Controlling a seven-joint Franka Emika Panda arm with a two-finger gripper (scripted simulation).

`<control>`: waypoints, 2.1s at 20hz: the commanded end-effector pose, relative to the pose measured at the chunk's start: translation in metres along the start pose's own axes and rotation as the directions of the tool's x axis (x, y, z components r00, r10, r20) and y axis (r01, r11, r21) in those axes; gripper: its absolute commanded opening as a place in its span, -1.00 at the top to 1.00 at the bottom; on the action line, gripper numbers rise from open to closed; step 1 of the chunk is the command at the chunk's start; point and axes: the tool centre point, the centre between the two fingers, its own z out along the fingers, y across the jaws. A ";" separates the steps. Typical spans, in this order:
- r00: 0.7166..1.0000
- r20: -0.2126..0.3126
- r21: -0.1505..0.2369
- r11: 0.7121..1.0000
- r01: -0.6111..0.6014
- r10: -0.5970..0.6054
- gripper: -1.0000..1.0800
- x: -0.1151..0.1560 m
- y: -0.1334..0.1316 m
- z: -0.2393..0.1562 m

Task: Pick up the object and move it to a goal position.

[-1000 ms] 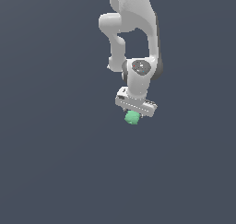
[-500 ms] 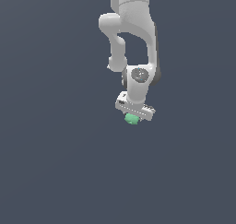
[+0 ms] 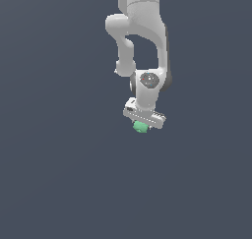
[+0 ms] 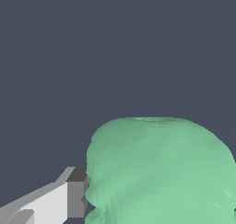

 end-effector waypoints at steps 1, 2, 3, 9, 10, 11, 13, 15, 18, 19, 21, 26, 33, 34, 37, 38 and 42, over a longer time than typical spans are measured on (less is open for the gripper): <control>1.000 0.000 0.000 1.000 0.000 0.000 1.00 0.000 0.000 0.000; 1.000 0.000 0.000 1.000 0.000 0.000 1.00 0.000 0.000 0.000; 1.000 0.000 0.000 1.000 0.000 0.000 1.00 0.000 0.000 -0.001; 1.000 0.000 0.000 1.000 0.000 0.000 1.00 0.001 -0.006 -0.018; 1.000 0.000 0.000 1.000 0.000 0.000 1.00 0.001 -0.007 -0.023; 1.000 0.000 0.000 1.000 0.000 0.000 1.00 0.002 -0.009 -0.028; 1.000 0.000 0.000 1.000 0.000 0.000 1.00 0.002 -0.013 -0.040; 1.000 0.000 0.000 1.000 0.000 0.000 1.00 0.003 -0.018 -0.054; 1.000 0.000 -0.001 1.000 -0.001 0.001 1.00 0.005 -0.025 -0.079; 1.000 0.000 -0.001 1.000 -0.001 0.001 1.00 0.005 -0.029 -0.088; 1.000 0.000 -0.001 1.000 -0.001 0.001 1.00 0.007 -0.035 -0.108; 1.000 0.000 -0.001 1.000 -0.001 0.001 1.00 0.010 -0.052 -0.159; 1.000 -0.001 -0.002 1.000 -0.001 0.001 1.00 0.015 -0.075 -0.228; 1.000 -0.001 -0.002 1.000 -0.001 0.001 1.00 0.016 -0.078 -0.238; 1.000 -0.001 -0.002 1.000 -0.001 0.001 1.00 0.018 -0.088 -0.267; 1.000 -0.001 -0.002 1.000 -0.001 0.001 1.00 0.019 -0.092 -0.276; 1.000 -0.001 -0.002 1.000 -0.001 0.001 1.00 0.022 -0.103 -0.310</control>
